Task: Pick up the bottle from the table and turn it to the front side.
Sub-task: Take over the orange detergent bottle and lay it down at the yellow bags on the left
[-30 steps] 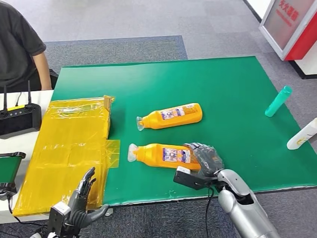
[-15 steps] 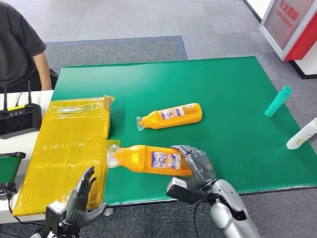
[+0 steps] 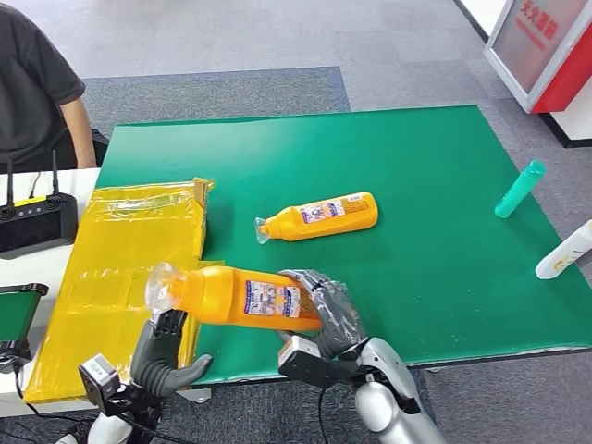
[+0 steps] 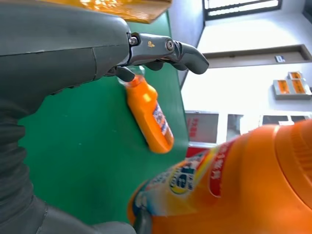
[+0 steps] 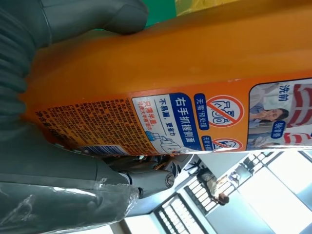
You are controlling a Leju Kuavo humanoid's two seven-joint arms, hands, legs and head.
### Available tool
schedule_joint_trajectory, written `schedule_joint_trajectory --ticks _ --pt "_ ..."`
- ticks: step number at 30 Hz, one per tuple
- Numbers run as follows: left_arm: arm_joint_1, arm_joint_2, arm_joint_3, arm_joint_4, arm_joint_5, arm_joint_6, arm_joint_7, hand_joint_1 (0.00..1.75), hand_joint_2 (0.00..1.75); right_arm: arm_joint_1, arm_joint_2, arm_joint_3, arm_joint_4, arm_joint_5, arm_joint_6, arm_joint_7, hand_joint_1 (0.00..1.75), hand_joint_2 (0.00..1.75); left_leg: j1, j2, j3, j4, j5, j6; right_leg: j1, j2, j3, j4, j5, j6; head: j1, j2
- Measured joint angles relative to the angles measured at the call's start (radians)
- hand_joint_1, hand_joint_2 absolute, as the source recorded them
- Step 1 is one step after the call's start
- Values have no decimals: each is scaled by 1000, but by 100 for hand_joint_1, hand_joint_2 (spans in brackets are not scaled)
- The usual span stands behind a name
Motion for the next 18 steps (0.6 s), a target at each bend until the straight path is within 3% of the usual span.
schedule_joint_trajectory --ticks 18 --pt "-29 17 -74 -53 23 11 13 0 175 -10 32 55 156 -41 -47 -54 175 175 0 0 0 0 0 0 0 0 0 0 0 0 0 0"
